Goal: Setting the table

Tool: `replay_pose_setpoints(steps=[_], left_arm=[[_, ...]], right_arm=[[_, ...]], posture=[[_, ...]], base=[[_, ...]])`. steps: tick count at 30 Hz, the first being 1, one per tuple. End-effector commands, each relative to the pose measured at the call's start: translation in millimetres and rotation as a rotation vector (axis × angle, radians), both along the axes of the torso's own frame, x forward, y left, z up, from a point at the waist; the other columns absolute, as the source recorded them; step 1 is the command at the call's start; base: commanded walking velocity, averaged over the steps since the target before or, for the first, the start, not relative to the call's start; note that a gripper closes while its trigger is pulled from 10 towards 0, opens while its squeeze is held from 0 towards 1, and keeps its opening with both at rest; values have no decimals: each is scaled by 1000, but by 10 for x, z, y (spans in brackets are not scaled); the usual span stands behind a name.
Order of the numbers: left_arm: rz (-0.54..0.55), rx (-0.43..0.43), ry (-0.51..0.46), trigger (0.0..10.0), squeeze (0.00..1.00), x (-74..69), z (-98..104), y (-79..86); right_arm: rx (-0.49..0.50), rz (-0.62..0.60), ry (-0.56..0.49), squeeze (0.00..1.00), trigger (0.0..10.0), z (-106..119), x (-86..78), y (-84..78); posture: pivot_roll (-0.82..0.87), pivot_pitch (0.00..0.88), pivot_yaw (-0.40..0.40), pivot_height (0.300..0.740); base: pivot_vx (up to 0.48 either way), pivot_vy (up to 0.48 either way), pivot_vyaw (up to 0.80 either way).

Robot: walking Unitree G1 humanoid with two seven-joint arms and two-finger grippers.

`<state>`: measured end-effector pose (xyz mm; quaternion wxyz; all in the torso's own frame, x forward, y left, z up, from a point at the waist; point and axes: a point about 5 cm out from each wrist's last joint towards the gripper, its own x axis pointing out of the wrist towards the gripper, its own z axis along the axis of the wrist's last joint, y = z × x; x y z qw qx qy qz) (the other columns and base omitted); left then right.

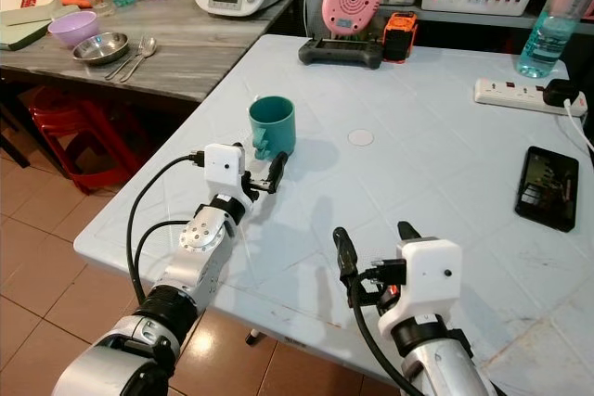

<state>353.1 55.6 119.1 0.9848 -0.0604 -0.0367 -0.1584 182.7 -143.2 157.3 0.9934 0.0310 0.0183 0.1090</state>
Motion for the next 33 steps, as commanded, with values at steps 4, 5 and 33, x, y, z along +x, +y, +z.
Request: replay_pose_setpoints(steps=[4,5,33], left_arm=[[-24,-22,5,10000,0,36,39,-66],[-27,-26,7,10000,0,40,43,-79],[41,-49,62,0,0,221,205,-126]], right_arm=[[26,67,-34,0,10000,119,-7,86],[26,69,-34,0,10000,125,-5,90],[-19,47,-65,0,10000,344,-108,104]], posture=[[-303,89,95,740],[-305,90,94,740],[-466,125,93,740]], base=[[0,0,0],[0,0,0],[0,0,0]])
